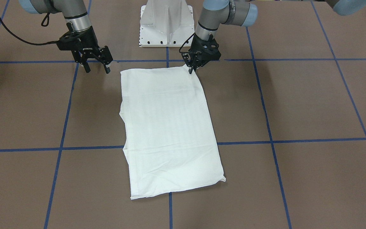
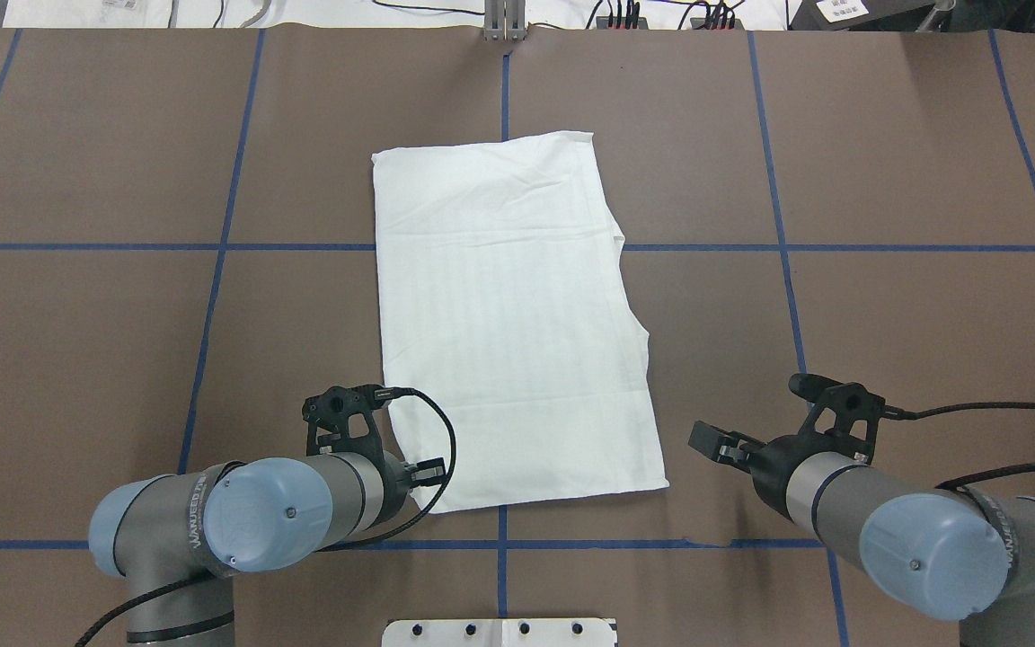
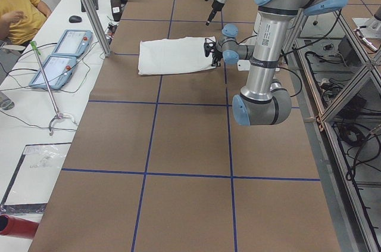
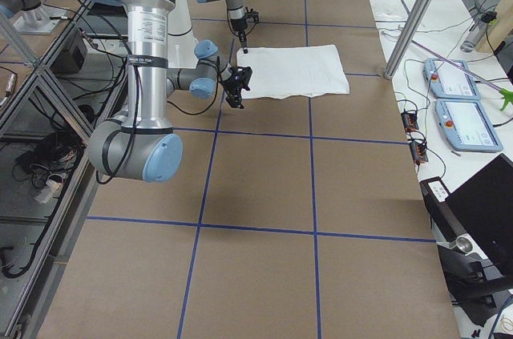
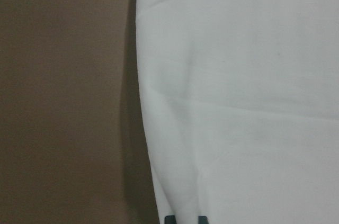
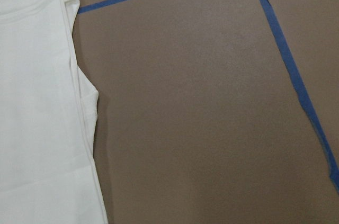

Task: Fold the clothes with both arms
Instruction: 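Lower both grippers to the shirt edge nearest the robot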

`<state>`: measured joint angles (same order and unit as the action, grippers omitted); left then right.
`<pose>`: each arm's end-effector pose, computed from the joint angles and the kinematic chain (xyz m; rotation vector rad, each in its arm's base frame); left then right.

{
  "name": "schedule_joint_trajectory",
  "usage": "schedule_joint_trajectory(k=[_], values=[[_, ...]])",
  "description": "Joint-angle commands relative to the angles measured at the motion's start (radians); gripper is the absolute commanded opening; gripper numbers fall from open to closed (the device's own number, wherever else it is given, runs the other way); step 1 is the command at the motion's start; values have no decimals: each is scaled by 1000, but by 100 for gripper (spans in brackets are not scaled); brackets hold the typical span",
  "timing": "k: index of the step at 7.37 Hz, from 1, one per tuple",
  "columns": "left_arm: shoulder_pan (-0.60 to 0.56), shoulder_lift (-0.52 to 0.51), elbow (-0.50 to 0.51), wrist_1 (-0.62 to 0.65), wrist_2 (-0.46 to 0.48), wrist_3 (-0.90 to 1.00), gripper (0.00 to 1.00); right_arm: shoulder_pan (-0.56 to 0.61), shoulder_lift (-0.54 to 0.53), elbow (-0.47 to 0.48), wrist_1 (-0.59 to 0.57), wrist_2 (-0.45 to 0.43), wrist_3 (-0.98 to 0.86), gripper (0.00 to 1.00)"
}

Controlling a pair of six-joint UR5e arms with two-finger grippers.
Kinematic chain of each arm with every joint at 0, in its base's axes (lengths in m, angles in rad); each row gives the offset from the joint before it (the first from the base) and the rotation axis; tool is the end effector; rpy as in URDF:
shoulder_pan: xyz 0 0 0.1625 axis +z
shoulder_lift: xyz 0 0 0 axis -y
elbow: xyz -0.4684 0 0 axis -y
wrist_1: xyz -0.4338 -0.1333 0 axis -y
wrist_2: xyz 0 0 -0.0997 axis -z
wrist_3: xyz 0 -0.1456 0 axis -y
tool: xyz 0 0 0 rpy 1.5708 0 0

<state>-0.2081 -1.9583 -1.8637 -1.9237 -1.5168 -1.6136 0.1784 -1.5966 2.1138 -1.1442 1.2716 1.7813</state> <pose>0.6461 -0.2807 0.3121 0.1346 1.0286 -0.2560 -0.4964 -0.2686 0.4171 0.2643 -0.9508 0.4983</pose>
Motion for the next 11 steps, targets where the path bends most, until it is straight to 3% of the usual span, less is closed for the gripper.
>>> schedule_joint_trajectory(k=[1, 2, 3, 9, 10, 11], values=[[-1, -1, 0, 0, 1, 1, 0, -40, 205, -50, -222, -17, 249, 95], [-1, -1, 0, 0, 1, 0, 0, -66, 327, -127, -323, -18, 358, 95], [1, -1, -5, 0, 3, 0, 0, -68, 363, -167, -330, -18, 390, 95], [-1, -1, -15, 0, 4, 3, 0, -71, 369, -187, -333, -18, 425, 94], [-1, -1, -15, -1, 4, 4, 0, -69, 374, -189, -333, -18, 425, 83], [-1, -1, -15, 0, 4, 4, 0, -66, 374, -189, -333, -21, 466, 57]])
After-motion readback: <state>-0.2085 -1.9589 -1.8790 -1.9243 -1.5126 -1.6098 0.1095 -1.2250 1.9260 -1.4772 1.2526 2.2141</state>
